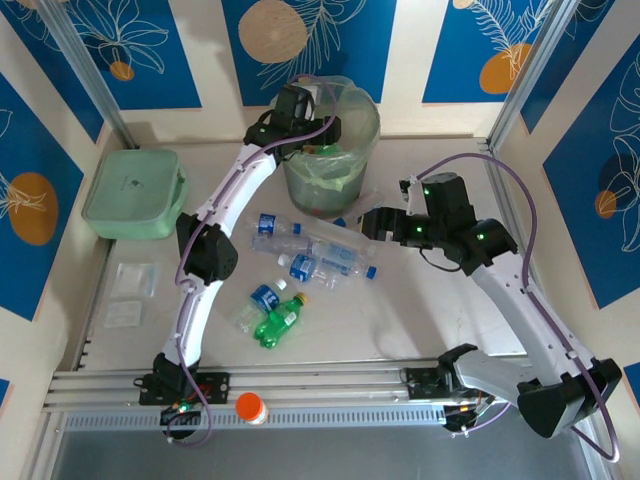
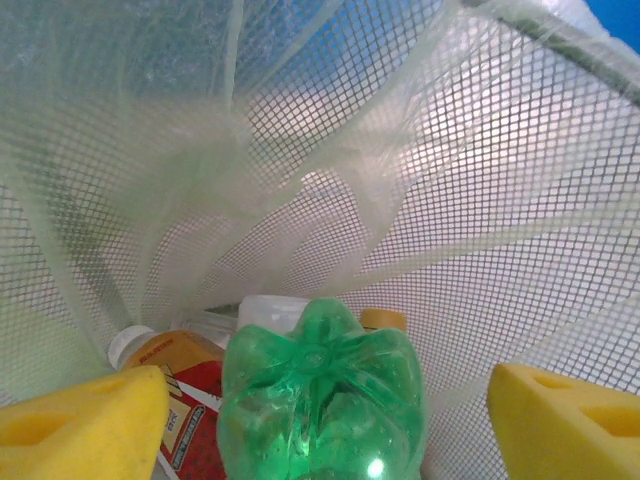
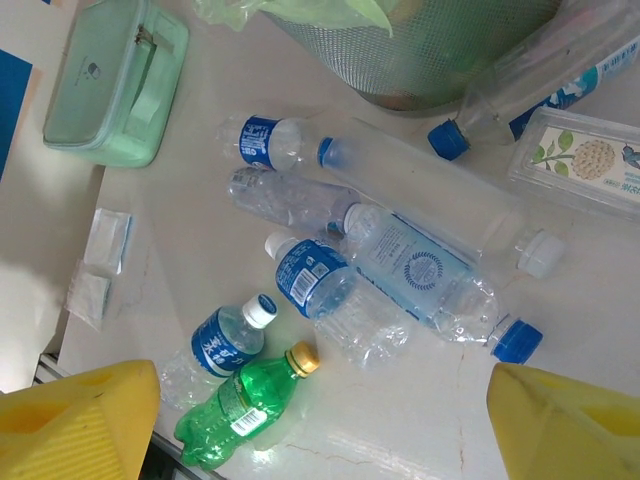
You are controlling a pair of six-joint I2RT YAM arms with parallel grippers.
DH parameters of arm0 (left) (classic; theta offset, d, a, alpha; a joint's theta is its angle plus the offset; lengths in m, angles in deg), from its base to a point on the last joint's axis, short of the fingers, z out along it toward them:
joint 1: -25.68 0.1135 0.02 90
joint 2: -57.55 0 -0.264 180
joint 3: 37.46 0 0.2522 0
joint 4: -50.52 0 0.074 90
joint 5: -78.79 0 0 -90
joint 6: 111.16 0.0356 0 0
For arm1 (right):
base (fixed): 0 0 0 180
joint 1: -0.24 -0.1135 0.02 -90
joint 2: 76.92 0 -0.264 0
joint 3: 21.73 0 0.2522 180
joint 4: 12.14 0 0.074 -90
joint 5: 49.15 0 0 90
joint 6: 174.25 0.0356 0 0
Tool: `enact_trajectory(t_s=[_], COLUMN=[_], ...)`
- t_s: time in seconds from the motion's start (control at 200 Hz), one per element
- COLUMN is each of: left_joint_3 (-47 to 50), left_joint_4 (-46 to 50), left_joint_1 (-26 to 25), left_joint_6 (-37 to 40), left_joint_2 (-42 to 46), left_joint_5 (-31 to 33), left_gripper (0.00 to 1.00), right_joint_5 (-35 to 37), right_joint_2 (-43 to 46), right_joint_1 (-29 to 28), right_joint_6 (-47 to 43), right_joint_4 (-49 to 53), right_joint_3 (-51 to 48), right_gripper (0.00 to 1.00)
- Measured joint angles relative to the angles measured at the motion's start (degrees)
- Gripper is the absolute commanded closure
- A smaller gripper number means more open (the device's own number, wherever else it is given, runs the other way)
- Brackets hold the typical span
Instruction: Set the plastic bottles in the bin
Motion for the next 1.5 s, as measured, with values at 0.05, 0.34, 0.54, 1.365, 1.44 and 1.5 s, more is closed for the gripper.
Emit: enact_trajectory(t_s=[0.05, 0.34, 0.54, 1.365, 1.44, 1.5], left_joint_3=[0.09, 0.57, 0.63, 75.38, 81.53, 85.59], left_joint_4=[0.09, 0.42, 0.98, -9.9, -8.9, -7.72], left_joint_1=[0.0, 0.0, 0.0, -2.97, -3.02, -3.02], left_joint_6=[-0.04, 0.72, 1.16, -1.36, -1.88, -2.01], left_joint_2=[0.17, 5.05, 11.89, 72.19, 75.38, 77.31], left_joint_5=[0.11, 0.02, -1.46, -5.64, -4.46, -2.73], left_gripper=[0.12, 0.07, 0.06, 0.16, 0.16, 0.16], right_joint_5=[0.0, 0.0, 0.0, 2.91, 3.28, 3.76], right_joint_2=[0.31, 0.81, 1.29, 1.18, -0.83, -2.91], right_joint_1=[0.0, 0.22, 0.22, -10.93, -12.72, -14.36], right_joint_6=[0.0, -0.04, -0.2, 1.66, 2.05, 2.78], right_joint_4=[0.09, 1.2, 1.6, 1.25, 0.98, 0.63], right_joint_3=[0.0, 1.38, 2.25, 0.42, 0.02, -0.15], right_gripper=[0.15, 0.15, 0.15, 0.19, 0.19, 0.19])
